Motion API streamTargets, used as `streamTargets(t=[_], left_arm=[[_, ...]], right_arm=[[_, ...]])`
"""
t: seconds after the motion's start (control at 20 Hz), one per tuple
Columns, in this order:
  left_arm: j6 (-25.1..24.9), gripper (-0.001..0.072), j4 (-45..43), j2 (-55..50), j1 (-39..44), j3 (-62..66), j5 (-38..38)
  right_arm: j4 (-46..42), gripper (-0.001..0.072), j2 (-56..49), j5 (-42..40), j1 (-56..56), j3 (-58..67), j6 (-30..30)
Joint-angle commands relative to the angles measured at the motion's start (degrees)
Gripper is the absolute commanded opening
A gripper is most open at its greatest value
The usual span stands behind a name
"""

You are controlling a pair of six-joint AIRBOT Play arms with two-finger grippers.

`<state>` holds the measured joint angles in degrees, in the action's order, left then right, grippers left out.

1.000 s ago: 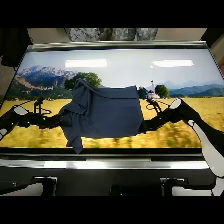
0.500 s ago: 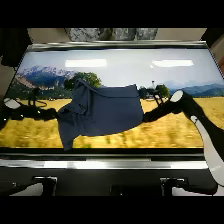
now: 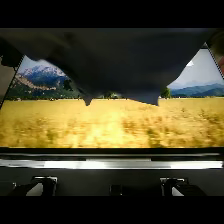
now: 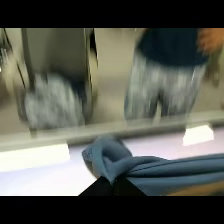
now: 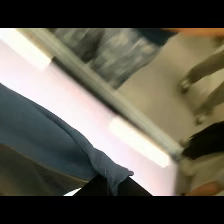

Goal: Fold the shirts.

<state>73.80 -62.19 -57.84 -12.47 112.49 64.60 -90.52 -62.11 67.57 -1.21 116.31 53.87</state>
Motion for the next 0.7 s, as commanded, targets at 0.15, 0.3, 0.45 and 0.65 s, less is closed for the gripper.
streamTargets(t=[0.15, 0.3, 0.45, 0.65], left_arm=[[5.4, 0.0031, -4.6, 10.8, -0.1, 10.3, -0.1], [6.2, 0.0031, -8.2, 12.8, -0.1, 10.3, 0.5], [6.4, 0.0031, -8.6, 12.7, -0.1, 10.1, 6.4], [4.7, 0.0031, -11.9, 11.8, -0.1, 4.0, 15.1]], right_arm=[[-5.3, 0.0043, 13.3, -0.8, 0.0, 6.9, 3.2], [-5.4, 0.0042, 15.7, 0.9, 0.0, 6.9, 4.5], [-5.4, 0.0043, 15.4, 9.1, 0.0, 6.9, 4.4], [-6.4, 0.0043, 10.1, 25.3, 0.0, 6.5, 2.6]])
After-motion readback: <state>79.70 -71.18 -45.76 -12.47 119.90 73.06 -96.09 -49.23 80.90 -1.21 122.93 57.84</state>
